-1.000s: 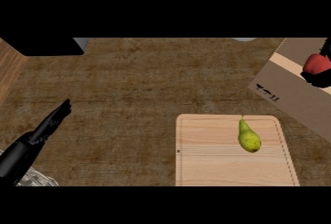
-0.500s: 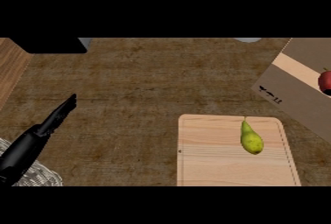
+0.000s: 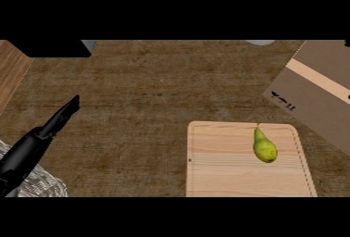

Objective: Pick the bell pepper from the cutting board and place it in the cardboard box

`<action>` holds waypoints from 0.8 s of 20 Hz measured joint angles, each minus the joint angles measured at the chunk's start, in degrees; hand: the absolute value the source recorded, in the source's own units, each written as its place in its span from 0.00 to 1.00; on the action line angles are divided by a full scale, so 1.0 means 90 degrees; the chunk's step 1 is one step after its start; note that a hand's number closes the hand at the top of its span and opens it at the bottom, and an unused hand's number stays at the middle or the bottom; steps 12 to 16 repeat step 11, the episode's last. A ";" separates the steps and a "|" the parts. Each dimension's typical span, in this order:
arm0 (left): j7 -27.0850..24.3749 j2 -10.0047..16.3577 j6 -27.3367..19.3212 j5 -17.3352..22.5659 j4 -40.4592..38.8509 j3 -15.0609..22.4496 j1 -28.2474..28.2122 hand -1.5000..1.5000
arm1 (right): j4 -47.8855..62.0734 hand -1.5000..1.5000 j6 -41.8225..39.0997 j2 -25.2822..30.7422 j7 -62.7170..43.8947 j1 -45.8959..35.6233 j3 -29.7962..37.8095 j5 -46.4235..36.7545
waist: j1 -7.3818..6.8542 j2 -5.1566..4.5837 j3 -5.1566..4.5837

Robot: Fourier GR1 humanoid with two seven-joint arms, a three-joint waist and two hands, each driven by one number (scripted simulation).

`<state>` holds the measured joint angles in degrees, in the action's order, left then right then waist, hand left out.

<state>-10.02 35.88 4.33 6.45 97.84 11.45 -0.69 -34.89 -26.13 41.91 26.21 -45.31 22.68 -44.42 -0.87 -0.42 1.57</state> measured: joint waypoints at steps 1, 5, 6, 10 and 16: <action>-0.0041 0.0027 -0.0009 0.0028 -0.0013 -0.0011 -0.0023 0.50 | 0.0121 0.00 -0.0037 -0.0075 0.0056 -0.0076 0.0305 0.0308 | 0.0023 0.0006 -0.0003; -0.0093 0.0112 -0.0066 0.0078 -0.0032 0.0033 -0.0028 0.50 | 0.0740 0.00 -0.0186 -0.0174 -0.0199 -0.0466 0.1490 0.1406 | 0.0063 -0.0001 -0.0010; -0.0113 0.0134 -0.0066 0.0115 -0.0041 0.0025 -0.0021 0.50 | 0.0910 0.00 -0.0212 -0.0117 -0.0291 -0.0518 0.1744 0.1620 | 0.0055 -0.0006 -0.0016; -0.0066 0.0194 -0.0157 0.0147 -0.0144 0.0146 0.0144 0.50 | 0.1491 0.00 -0.0144 0.0128 -0.0597 -0.0664 0.2475 0.2206 | 0.0030 -0.0046 -0.0006; -0.0055 0.0203 -0.0178 0.0162 -0.0156 0.0151 0.0198 0.50 | 0.1605 0.00 -0.0131 0.0245 -0.0675 -0.0686 0.2611 0.2309 | 0.0015 -0.0050 -0.0010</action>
